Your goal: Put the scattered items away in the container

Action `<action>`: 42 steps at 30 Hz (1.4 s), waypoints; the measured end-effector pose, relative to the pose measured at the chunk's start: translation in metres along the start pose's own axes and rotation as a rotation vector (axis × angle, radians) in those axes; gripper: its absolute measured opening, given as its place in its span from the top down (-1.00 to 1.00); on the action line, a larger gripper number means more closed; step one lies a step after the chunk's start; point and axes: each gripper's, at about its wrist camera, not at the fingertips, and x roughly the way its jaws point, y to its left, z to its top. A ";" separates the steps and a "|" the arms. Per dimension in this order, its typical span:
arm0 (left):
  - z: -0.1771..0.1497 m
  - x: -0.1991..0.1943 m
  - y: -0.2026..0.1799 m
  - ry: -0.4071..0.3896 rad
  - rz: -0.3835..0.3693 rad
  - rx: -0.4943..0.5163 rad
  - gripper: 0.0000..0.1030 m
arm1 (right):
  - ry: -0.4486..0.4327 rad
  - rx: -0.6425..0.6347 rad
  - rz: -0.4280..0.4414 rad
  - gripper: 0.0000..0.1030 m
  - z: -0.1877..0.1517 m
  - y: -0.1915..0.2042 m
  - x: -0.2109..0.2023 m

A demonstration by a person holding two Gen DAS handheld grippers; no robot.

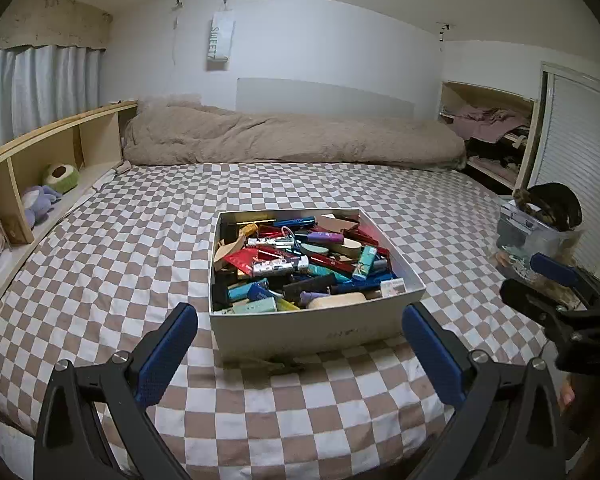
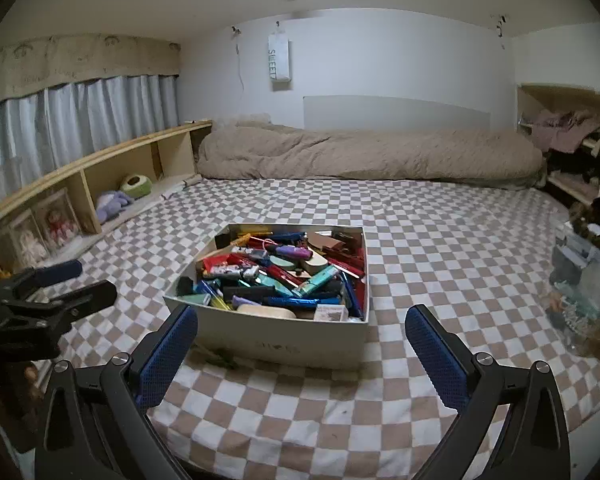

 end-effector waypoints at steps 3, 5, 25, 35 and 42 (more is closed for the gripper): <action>-0.004 -0.005 -0.001 -0.004 -0.001 0.005 -1.00 | 0.001 -0.008 -0.009 -1.00 -0.003 0.003 -0.003; -0.006 -0.008 -0.001 -0.006 0.003 0.010 -1.00 | 0.002 -0.011 -0.012 -1.00 -0.004 0.004 -0.004; -0.022 -0.015 0.003 0.003 0.012 0.011 -1.00 | 0.027 -0.037 -0.024 -1.00 -0.012 0.015 -0.003; -0.023 -0.015 0.004 0.006 0.015 0.014 -1.00 | 0.036 -0.041 -0.015 -1.00 -0.014 0.018 -0.002; -0.025 -0.013 0.004 0.008 0.014 0.004 -1.00 | 0.035 -0.044 -0.012 -1.00 -0.015 0.018 -0.004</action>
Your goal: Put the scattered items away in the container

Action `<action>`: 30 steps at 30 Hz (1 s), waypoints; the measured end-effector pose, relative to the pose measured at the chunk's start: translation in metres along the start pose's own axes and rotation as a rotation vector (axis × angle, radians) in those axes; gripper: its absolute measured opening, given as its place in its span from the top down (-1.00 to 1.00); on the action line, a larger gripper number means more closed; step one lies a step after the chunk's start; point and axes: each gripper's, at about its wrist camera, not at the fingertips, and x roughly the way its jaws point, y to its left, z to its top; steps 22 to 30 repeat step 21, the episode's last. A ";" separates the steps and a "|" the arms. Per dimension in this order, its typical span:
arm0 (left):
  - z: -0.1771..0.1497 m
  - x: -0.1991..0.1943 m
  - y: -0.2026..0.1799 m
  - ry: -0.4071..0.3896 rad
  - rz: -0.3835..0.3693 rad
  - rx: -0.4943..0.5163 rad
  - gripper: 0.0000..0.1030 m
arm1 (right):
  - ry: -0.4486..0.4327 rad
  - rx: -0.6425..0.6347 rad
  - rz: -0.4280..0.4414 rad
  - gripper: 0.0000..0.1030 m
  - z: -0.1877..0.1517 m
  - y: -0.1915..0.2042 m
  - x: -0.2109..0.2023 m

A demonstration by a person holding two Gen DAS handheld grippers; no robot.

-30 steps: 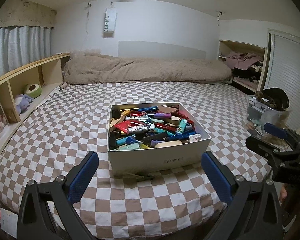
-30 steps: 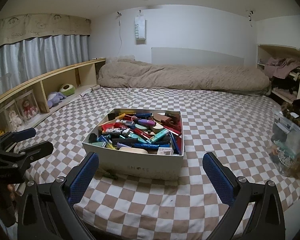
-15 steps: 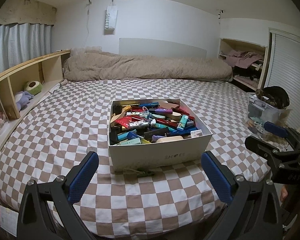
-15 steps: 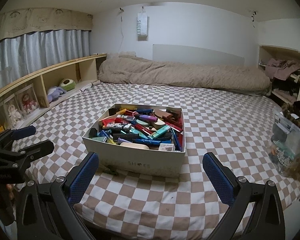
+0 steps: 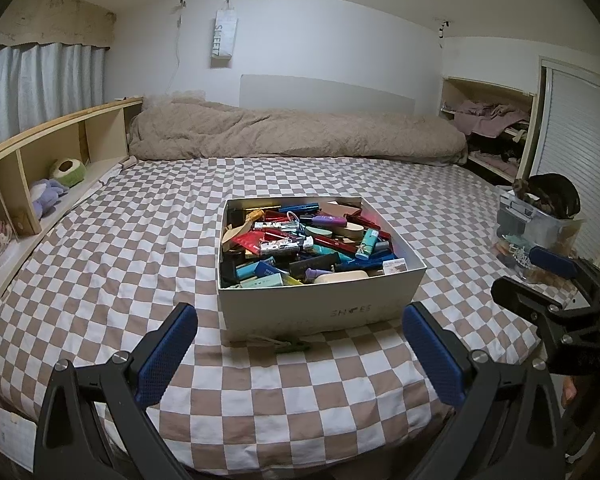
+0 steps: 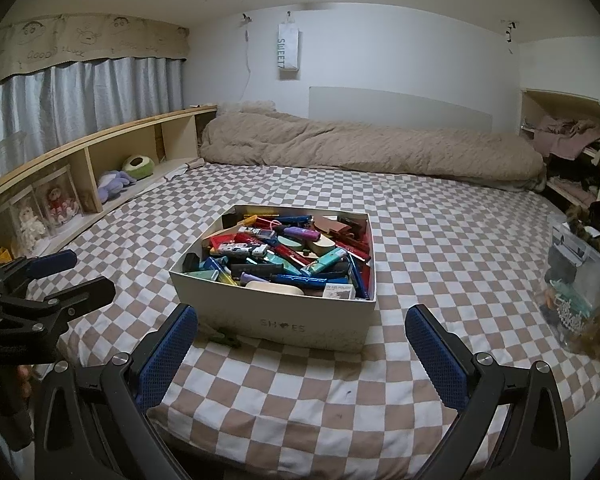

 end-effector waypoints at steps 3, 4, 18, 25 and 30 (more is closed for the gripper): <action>0.000 0.000 0.000 0.003 0.001 -0.001 -1.00 | 0.000 -0.002 0.002 -1.00 -0.001 0.000 -0.001; 0.001 0.000 0.000 0.004 -0.002 -0.003 -1.00 | 0.000 -0.002 0.003 -1.00 -0.001 0.001 -0.001; 0.002 -0.002 0.000 -0.004 -0.002 -0.009 -1.00 | 0.003 0.005 0.009 -1.00 -0.003 0.000 0.001; 0.002 -0.003 -0.001 -0.007 0.005 -0.002 -1.00 | 0.003 0.003 0.010 -1.00 -0.004 0.001 0.001; 0.002 -0.003 -0.001 -0.007 0.005 -0.002 -1.00 | 0.003 0.003 0.010 -1.00 -0.004 0.001 0.001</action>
